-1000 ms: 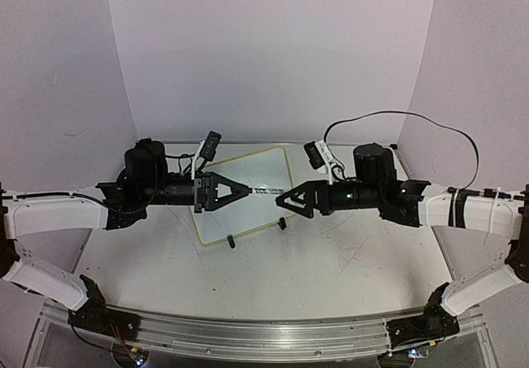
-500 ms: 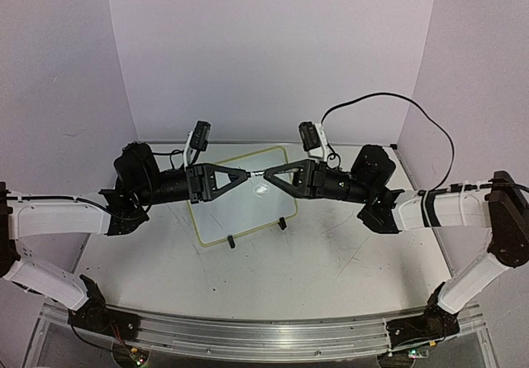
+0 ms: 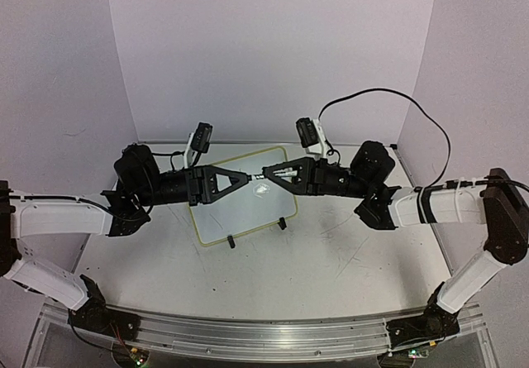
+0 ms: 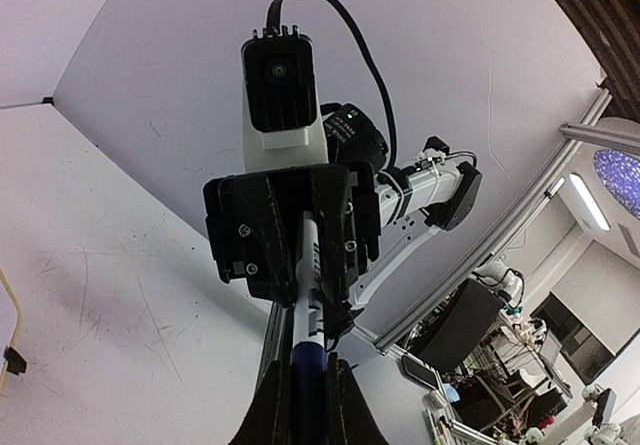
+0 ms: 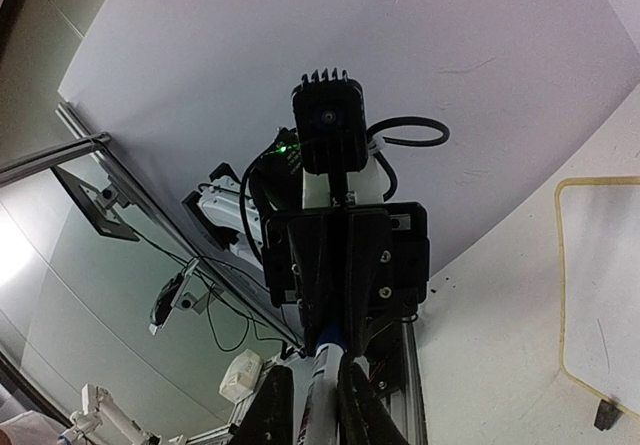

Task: Write a sentence on the whiteboard
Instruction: Open the whiteboard marker from the pen cap.

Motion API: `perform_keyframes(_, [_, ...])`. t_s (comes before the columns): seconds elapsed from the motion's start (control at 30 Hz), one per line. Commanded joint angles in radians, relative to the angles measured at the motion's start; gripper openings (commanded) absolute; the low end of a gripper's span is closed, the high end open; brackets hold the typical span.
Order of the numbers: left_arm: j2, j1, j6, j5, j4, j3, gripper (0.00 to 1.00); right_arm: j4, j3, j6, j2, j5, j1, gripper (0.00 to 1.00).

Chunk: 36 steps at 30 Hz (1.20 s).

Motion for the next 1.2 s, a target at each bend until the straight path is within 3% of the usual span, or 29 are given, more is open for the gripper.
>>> perform_keyframes(0.0, [0.002, 0.003, -0.006, 0.007, 0.032, -0.006, 0.00, 0.072, 0.048, 0.005, 0.011, -0.081, 0.012, 0.16])
perform_keyframes(0.07, [0.000, 0.003, -0.009, 0.010, 0.031, -0.007, 0.00, 0.072, 0.046, 0.004, 0.013, -0.089, 0.012, 0.02])
perform_keyframes(0.17, [-0.001, 0.005, -0.017, 0.008, 0.032, -0.013, 0.00, 0.072, 0.042, 0.000, 0.012, -0.093, 0.012, 0.00])
perform_keyframes(0.2, [0.000, 0.006, -0.019, 0.009, 0.031, -0.013, 0.00, 0.072, 0.033, -0.004, 0.007, -0.093, 0.012, 0.13])
perform_keyframes(0.33, [-0.002, 0.010, -0.023, 0.012, 0.032, -0.017, 0.00, 0.072, 0.014, -0.010, 0.003, -0.098, 0.011, 0.19])
perform_keyframes(0.53, [0.005, 0.011, -0.030, 0.018, 0.030, -0.020, 0.00, 0.072, 0.008, -0.010, 0.004, -0.112, 0.011, 0.20])
perform_keyframes(0.6, [0.007, 0.014, -0.031, 0.018, 0.030, -0.021, 0.00, 0.071, 0.005, -0.017, 0.004, -0.120, 0.010, 0.25])
perform_keyframes(0.73, [0.004, 0.017, -0.038, 0.020, 0.030, -0.021, 0.00, 0.047, 0.007, -0.039, 0.004, -0.141, 0.011, 0.20])
perform_keyframes(0.83, [0.004, 0.017, -0.042, 0.029, 0.030, -0.021, 0.00, 0.022, 0.005, -0.057, 0.001, -0.132, 0.006, 0.11])
perform_keyframes(0.9, [0.005, 0.018, -0.047, 0.029, 0.030, -0.026, 0.00, 0.017, 0.020, -0.056, 0.009, -0.134, 0.006, 0.00])
perform_keyframes(1.07, [-0.004, 0.031, -0.074, 0.006, 0.029, -0.034, 0.00, -0.003, -0.001, -0.065, -0.006, -0.095, -0.012, 0.00])
perform_keyframes(1.17, [-0.030, 0.092, -0.119, 0.063, 0.027, -0.055, 0.00, 0.010, -0.094, -0.032, -0.079, -0.093, -0.110, 0.00])
